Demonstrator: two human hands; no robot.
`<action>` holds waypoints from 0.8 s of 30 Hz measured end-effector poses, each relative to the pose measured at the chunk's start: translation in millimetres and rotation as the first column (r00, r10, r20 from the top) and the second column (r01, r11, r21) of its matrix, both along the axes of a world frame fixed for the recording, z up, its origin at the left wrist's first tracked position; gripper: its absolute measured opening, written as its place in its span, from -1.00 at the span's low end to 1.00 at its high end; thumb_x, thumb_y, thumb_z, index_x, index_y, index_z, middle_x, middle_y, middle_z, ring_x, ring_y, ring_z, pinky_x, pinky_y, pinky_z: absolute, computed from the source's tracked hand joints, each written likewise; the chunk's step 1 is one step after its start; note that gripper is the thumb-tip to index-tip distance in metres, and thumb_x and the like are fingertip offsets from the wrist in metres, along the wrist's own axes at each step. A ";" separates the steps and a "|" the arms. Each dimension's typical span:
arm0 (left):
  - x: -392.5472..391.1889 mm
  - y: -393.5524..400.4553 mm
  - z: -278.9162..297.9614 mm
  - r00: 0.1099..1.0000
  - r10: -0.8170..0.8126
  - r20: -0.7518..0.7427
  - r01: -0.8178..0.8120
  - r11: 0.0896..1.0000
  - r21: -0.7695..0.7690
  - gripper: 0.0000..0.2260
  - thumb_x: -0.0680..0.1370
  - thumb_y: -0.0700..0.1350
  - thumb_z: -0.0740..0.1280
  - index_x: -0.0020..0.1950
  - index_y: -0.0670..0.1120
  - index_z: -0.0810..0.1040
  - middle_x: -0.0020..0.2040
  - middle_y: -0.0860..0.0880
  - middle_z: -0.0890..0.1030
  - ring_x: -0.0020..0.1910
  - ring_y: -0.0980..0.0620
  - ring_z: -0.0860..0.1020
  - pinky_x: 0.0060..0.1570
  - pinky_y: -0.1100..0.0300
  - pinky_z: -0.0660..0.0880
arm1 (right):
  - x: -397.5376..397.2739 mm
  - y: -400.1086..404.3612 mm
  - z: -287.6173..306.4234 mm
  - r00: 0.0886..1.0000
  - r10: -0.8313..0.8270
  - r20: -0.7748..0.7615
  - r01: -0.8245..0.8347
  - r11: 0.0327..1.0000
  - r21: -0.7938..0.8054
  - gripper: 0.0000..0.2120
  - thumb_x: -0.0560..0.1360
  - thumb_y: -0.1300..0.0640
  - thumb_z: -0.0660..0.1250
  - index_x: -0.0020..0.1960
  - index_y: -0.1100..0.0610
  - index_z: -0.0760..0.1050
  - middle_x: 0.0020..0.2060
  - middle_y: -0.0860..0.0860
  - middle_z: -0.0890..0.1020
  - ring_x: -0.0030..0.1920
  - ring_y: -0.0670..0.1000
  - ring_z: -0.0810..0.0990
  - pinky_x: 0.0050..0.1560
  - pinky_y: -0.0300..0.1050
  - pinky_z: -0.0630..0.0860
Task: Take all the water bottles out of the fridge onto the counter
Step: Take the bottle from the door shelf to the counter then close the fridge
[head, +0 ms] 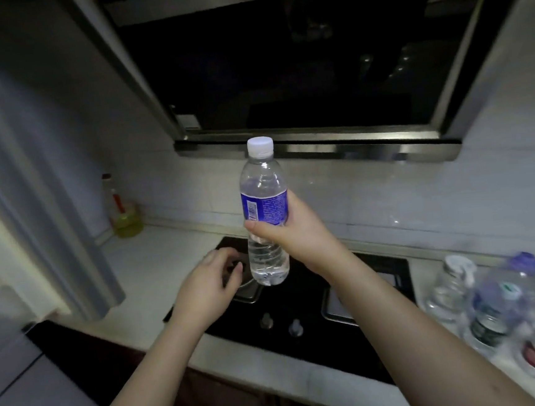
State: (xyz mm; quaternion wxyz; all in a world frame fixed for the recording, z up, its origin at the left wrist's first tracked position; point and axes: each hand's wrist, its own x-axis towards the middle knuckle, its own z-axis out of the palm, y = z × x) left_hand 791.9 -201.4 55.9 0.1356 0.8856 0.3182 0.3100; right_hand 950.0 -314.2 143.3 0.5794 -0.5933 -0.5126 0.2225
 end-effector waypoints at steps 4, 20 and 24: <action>58.1 -17.3 -2.8 0.988 -0.152 -0.026 0.152 0.988 -0.005 -0.81 0.54 0.03 0.30 0.14 0.05 0.50 0.01 0.06 0.57 -0.03 0.04 0.58 -0.04 0.03 0.55 | 47.7 -41.4 -8.8 0.990 -0.139 0.006 0.139 0.990 -0.017 -0.53 0.36 -0.06 0.54 0.19 -0.15 0.43 0.01 -0.16 0.65 -0.01 -0.19 0.63 0.08 -0.12 0.57; 253.7 -152.7 -12.5 0.665 -0.745 -0.053 0.746 0.665 0.031 -0.64 0.53 0.10 0.18 0.19 -0.06 0.55 0.09 -0.03 0.58 0.08 -0.09 0.57 0.05 0.02 0.51 | 136.3 -244.5 -60.2 0.618 -0.786 0.010 0.786 0.618 -0.028 -0.55 0.31 -0.13 0.55 0.14 -0.18 0.48 -0.05 -0.23 0.65 -0.06 -0.24 0.62 -0.09 -0.41 0.51; 283.2 -197.8 -19.1 0.599 -0.800 -0.047 0.801 0.599 0.016 -0.73 0.55 0.00 0.30 0.21 -0.05 0.54 0.14 -0.03 0.58 0.11 -0.10 0.58 0.04 0.00 0.52 | 145.1 -295.1 -74.3 0.510 -0.860 0.015 0.859 0.509 -0.061 -0.54 0.35 -0.03 0.56 0.19 -0.05 0.49 0.01 -0.09 0.67 0.03 -0.10 0.64 0.14 0.01 0.57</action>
